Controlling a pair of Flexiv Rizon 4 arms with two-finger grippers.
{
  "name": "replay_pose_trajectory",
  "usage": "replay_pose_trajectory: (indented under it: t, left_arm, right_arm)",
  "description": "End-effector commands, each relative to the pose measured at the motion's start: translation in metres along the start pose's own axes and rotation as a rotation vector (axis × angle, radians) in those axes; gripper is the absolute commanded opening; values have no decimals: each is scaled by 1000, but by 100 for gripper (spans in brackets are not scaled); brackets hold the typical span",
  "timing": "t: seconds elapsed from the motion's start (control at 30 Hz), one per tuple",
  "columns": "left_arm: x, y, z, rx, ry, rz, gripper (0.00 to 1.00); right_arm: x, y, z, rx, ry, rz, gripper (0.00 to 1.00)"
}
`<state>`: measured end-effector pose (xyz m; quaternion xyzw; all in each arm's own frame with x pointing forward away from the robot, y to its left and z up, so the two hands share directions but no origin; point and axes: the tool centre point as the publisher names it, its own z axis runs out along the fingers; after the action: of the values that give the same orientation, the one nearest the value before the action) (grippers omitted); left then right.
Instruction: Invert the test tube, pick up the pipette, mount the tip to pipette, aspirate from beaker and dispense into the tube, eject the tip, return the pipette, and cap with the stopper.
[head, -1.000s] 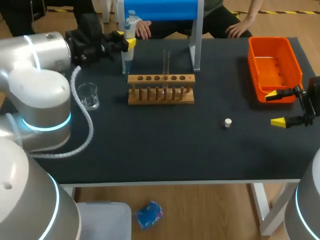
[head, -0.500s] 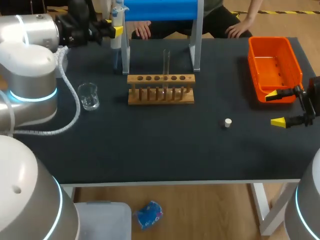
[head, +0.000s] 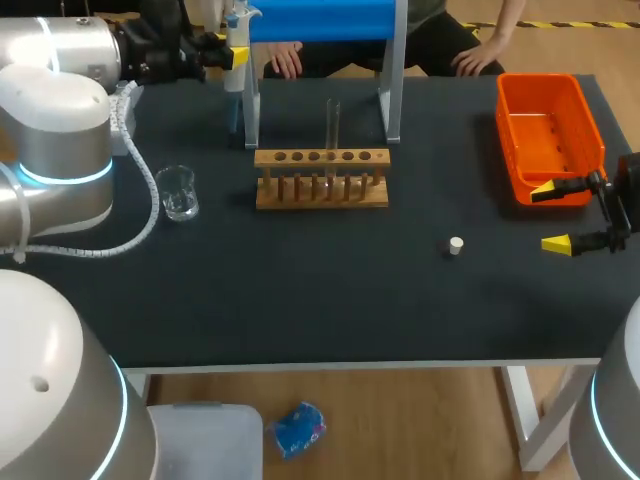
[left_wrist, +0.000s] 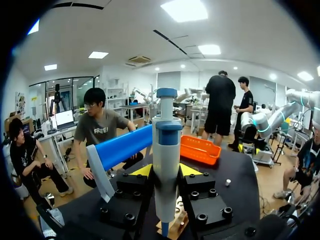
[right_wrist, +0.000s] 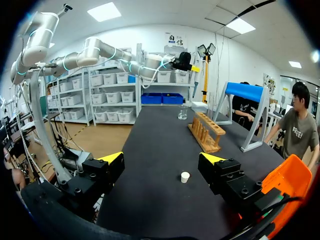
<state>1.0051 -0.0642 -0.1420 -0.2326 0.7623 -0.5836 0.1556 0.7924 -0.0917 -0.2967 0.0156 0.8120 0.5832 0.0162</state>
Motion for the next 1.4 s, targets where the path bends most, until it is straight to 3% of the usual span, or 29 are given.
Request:
replay_pose_trajectory:
  t: [0.03,0.3,0.6,0.9,1.13,1.4]
  left_arm:
    - [-1,0,0,0,5,1,0]
    - [-10,0,2,-6,-8,0,0]
    - [-49,0,10,-36,-61,-24,0]
    - [-86,-14,38,-74,-98,-48,0]
    - [-89,-24,64,-121,-188,-100,0]
    - [-75,-24,80,-151,-252,-109,0]
  right_arm:
    - [1,1,0,2,-2,-1,100]
    - [1,1,0,2,-2,-1,100]
    - [1,1,0,2,-2,-1,100]
    - [1,1,0,2,-2,-1,100]
    - [1,1,0,2,-2,-1,100]
    - [1,1,0,2,-2,-1,100]
